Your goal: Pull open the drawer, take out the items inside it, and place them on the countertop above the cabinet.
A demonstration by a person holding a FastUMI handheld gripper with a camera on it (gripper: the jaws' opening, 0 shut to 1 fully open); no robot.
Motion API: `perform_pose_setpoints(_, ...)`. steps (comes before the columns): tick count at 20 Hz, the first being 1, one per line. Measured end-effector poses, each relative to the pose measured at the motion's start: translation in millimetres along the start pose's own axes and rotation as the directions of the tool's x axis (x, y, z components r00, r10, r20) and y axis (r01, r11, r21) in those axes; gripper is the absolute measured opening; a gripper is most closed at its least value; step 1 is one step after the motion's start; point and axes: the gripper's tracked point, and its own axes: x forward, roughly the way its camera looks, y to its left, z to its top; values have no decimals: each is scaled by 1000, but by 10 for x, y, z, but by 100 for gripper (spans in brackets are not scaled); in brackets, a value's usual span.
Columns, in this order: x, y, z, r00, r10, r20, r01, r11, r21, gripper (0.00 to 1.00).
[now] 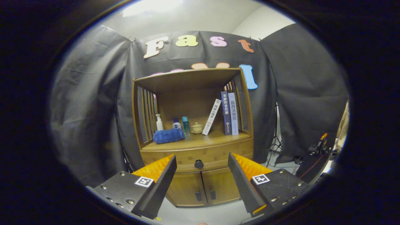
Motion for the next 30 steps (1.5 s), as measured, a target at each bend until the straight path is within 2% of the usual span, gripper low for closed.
perform_pose_setpoints(5, -43, 7, 50, 999, -3, 43, 4, 1000, -12, 98)
perform_pose_setpoints(19, 45, 128, -217, 999, 39, 7, -39, 998, -50, 99)
perform_pose_setpoints(25, 294, 85, -248, 999, 44, 10, -44, 998, -48, 98)
perform_pose_setpoints(30, 733, 109, -353, 997, 74, -7, -74, 996, -43, 99)
